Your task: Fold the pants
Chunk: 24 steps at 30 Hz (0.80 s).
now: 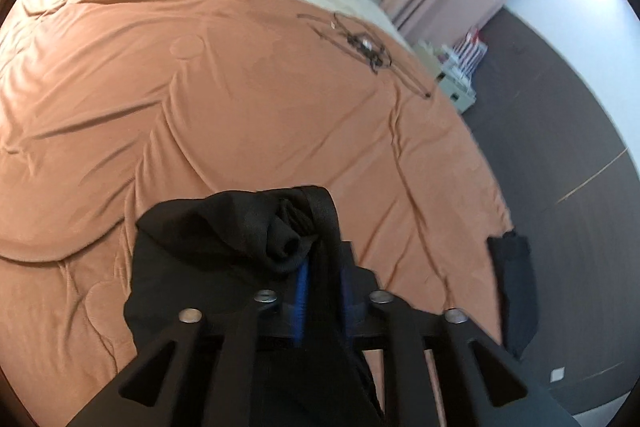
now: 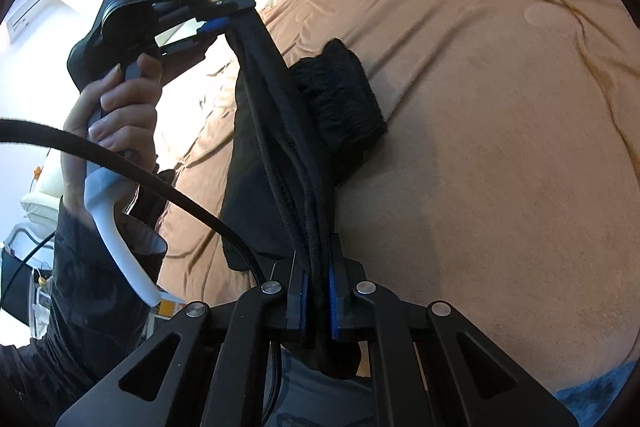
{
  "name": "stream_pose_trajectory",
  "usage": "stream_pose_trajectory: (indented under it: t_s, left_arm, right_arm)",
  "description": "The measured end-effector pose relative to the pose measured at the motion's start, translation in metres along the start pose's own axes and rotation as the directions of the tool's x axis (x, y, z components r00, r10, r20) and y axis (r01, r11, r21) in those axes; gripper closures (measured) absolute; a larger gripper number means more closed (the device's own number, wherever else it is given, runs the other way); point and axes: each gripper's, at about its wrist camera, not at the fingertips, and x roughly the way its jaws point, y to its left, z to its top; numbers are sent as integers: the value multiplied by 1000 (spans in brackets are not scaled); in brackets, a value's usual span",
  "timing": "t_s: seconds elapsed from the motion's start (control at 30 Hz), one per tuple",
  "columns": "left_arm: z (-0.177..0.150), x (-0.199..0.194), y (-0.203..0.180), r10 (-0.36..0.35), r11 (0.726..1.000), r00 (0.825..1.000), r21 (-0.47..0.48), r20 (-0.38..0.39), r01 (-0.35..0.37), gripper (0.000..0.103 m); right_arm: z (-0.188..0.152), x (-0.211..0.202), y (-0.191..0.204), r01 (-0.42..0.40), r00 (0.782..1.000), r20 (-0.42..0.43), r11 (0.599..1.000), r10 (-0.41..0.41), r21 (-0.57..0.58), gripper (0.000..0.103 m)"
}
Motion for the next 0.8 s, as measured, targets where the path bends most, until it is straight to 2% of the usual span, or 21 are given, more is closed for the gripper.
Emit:
stream_pose_trajectory:
  t_s: [0.03, 0.07, 0.1, 0.4, 0.6, 0.8]
  left_arm:
    - [-2, 1, 0, -11, 1000, 1000, 1, -3, 11, 64]
    - [-5, 0, 1, -24, 1000, 1000, 0, -2, 24, 49]
    - [-9, -2, 3, -20, 1000, 1000, -1, 5, 20, 40]
    - [-45, -25, 54, 66, 996, 998, -54, -5, -66, 39]
    - [-77, -41, 84, 92, 991, 995, -99, -30, -95, 39]
    - [-115, -41, 102, 91, 985, 992, -142, -84, -102, 39]
  right_arm:
    - [0, 1, -4, 5, 1000, -3, 1000, -5, 13, 98]
    - [0, 2, -7, 8, 1000, -5, 1000, -8, 22, 98]
    - [0, 2, -9, 6, 1000, -5, 1000, -6, 30, 98]
    - [-2, 3, -8, -8, 1000, -5, 999, 8, 35, 98]
    - [-3, -1, -15, -39, 999, -20, 997, 40, 69, 98]
    - [-1, 0, -10, -16, 999, -30, 999, 17, 30, 98]
